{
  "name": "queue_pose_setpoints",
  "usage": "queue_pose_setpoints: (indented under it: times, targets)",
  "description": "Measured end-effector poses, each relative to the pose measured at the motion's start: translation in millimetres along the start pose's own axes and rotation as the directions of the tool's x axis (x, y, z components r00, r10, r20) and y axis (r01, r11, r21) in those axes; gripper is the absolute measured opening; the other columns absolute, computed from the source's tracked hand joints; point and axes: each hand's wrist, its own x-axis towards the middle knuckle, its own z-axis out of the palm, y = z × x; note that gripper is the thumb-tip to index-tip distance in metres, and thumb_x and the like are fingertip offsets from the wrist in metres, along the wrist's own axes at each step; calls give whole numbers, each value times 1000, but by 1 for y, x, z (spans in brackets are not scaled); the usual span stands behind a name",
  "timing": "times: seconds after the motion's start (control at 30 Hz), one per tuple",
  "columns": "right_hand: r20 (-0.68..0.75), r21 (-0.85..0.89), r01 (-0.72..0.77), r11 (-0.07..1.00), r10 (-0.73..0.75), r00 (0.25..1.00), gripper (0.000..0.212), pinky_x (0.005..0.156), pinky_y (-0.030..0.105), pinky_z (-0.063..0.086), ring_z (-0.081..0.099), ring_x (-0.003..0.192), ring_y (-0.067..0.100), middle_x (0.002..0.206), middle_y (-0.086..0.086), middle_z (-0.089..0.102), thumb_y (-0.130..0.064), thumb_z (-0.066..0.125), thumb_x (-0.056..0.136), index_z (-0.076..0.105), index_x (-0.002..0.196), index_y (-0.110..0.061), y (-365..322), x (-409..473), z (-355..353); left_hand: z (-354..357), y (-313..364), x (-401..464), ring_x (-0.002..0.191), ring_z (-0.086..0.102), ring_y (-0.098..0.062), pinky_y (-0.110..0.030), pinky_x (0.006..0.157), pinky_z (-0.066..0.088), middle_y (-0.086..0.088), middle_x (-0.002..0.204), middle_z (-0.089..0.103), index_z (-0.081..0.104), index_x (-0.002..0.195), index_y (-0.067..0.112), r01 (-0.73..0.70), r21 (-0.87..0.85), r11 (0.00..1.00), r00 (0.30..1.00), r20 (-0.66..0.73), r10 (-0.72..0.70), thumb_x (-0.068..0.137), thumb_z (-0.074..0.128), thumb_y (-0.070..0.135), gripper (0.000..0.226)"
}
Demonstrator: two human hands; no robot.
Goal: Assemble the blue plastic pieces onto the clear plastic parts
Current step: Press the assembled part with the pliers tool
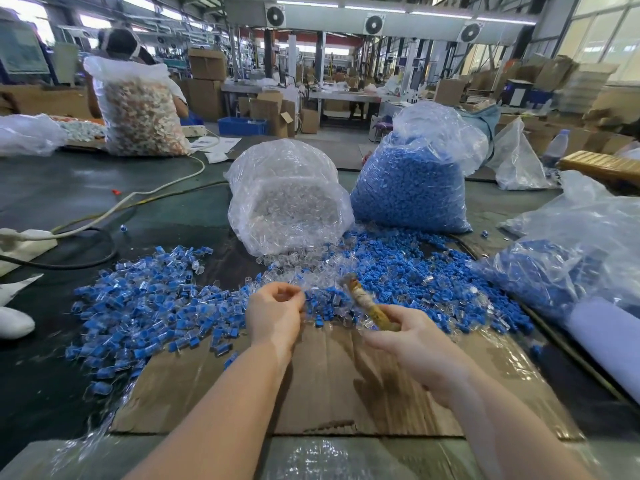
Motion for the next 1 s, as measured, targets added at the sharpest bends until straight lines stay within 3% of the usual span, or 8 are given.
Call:
queue_pose_setpoints:
  times: [0.07,0.13,0.2,0.27,0.47,0.6,0.77,1.0]
  targets:
    - [-163,-183,17,983,-48,985,21,52,18,42,48,57,7,78,0,59,-21,63,86,57,102,-11,13,9,-8,-12,-2,6,68,56,-10,-14,58,40,0,83,65,64,79,17,-213,316,924,968,-59,244,87,61,8,12]
    - [-329,-444,-98,891,-60,943,33,81,33,49,54,86,17,99,6,59,-35,62,86,53,111,-15,25,16,-20,-24,-5,12,73,51,-9,-12,59,33,0,89,61,70,90,14,-325,500,803,912,-59,406,88,59,10,11]
    - [-438,-594,-255,763,-41,898,54,100,43,39,46,111,24,117,10,53,-47,57,86,44,129,-17,37,20,-32,-33,-9,20,81,52,-14,-16,70,34,-6,99,62,71,99,9,-355,589,726,885,-39,465,90,57,8,17]
    - [-492,-658,-351,666,-28,870,67,103,46,34,39,124,29,132,15,44,-54,51,87,32,141,-19,46,23,-41,-38,-14,24,89,52,-19,-19,73,33,-10,102,61,70,103,7,-362,657,662,875,-6,484,90,55,4,20]
    - [-519,-747,-435,503,-32,854,68,100,45,35,39,124,31,134,15,42,-63,40,87,31,140,-22,69,29,-51,-29,-24,12,103,42,-20,-28,92,33,-4,108,59,67,111,11,-431,748,504,819,90,567,86,59,3,27]
    - [-522,-766,-443,466,-48,852,72,101,44,35,39,126,32,136,15,40,-66,33,87,25,143,-23,73,32,-52,-7,-27,-5,97,42,-10,-18,89,31,3,102,58,66,110,14,-595,632,496,764,254,593,89,57,11,23]
    - [-523,-773,-461,436,-26,852,69,106,53,25,34,130,30,140,11,37,-68,31,87,27,142,-27,67,32,-54,10,-35,-13,103,44,-11,-17,90,30,5,106,56,61,117,18,-631,583,512,765,362,532,94,51,17,26]
    - [-366,-843,-151,517,-343,865,28,102,43,24,41,118,17,124,-10,52,-29,46,95,54,122,-33,51,48,-38,14,-42,-14,104,44,-10,-16,90,30,4,106,55,61,116,16,-594,580,557,797,334,503,92,54,19,25]
